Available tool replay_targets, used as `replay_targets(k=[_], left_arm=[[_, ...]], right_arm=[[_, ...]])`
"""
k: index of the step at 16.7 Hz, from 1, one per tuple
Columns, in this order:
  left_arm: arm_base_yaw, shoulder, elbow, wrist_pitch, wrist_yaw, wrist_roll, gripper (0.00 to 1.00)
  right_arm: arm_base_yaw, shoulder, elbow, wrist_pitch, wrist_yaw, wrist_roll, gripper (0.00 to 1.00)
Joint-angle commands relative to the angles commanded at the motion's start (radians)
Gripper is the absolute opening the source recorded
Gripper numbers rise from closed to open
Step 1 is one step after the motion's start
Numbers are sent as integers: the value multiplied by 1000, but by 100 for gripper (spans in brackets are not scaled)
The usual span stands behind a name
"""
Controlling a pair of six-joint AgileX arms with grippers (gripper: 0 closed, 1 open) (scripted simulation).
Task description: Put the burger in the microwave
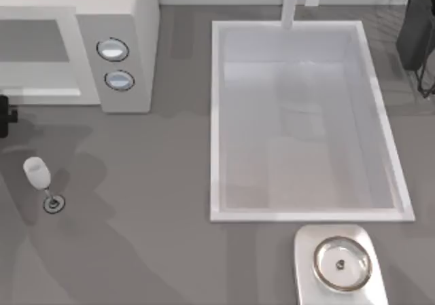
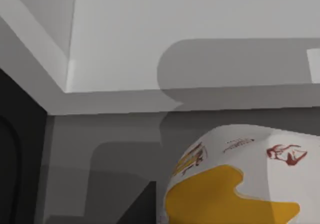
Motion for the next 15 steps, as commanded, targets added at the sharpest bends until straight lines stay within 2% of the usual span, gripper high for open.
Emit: replay_targets(k=[4,7,10,15], left_arm=[[-41,131,-12,364,30,-93,0],[-75,191,-7,533,48,-152,0],[-97,214,1,607,57,-183,0],[-94,211,-4,608,56,-182,0]], right_arm=[[0,0,0,0,0,0,100],[0,0,0,0,0,0,100],[0,0,0,0,0,0,100],[0,0,0,0,0,0,100]])
